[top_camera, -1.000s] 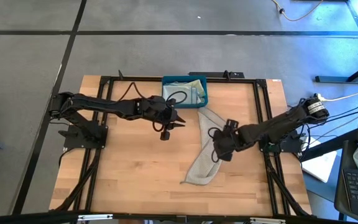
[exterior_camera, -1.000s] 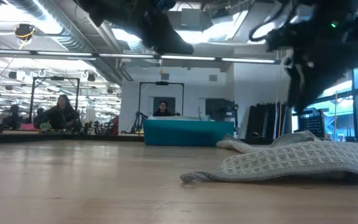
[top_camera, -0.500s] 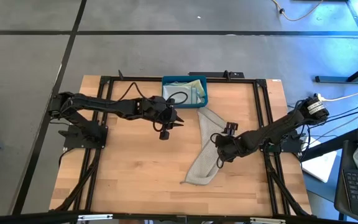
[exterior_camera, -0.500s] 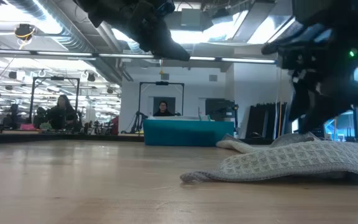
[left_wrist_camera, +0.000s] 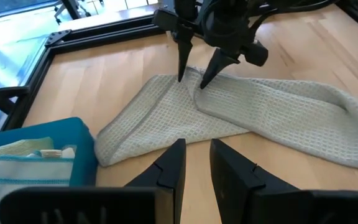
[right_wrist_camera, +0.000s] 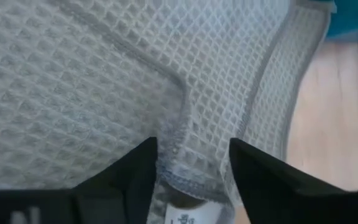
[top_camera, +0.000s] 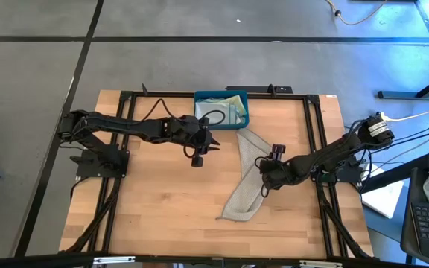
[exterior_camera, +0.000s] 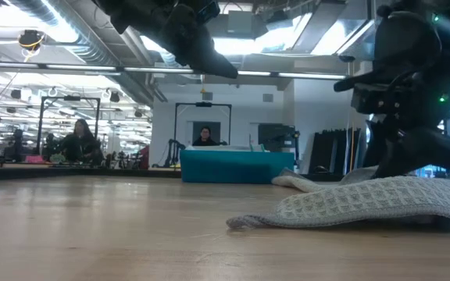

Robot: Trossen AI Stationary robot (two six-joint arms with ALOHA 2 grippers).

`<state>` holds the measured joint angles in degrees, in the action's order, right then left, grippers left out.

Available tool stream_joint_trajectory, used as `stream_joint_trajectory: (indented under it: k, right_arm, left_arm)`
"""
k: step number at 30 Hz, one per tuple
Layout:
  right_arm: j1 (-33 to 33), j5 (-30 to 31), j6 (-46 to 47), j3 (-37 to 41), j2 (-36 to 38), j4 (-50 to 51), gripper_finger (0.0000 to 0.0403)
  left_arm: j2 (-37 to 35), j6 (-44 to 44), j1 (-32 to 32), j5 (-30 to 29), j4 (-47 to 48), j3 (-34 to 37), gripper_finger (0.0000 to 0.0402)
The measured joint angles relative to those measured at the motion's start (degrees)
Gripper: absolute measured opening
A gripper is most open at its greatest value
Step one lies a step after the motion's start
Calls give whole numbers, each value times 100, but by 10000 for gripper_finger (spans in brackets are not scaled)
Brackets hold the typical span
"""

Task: Fold microfiber towels
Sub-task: Fold the gray towel

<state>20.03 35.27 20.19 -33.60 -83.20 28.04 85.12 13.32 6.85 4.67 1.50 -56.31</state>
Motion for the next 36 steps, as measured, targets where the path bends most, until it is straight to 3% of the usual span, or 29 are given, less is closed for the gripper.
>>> stream_joint_trajectory:
  k: [7,13,18,21,23,29,36]
  right_arm:
    - [0,263,-494,-179,0,148,120]
    - [-131,340,-659,-274,2,579,14]
    - [-210,168,-413,-317,2,855,6]
    - [-210,187,-573,-765,0,845,6]
    - [-201,287,-837,-1251,0,951,5]
    - [-140,711,-1919,-2903,0,1189,3]
    - [-142,465,-2750,-3671,2,905,2]
  left_arm:
    - [0,8,0,-118,39,0,64]
    - [0,37,0,-121,149,0,64]
    - [0,37,-2,-122,249,0,64]
    - [0,39,0,-106,246,0,64]
    - [0,69,0,150,244,0,65]
    - [0,-8,-8,1694,180,0,81]
    - [-4,-423,0,1802,-653,0,99]
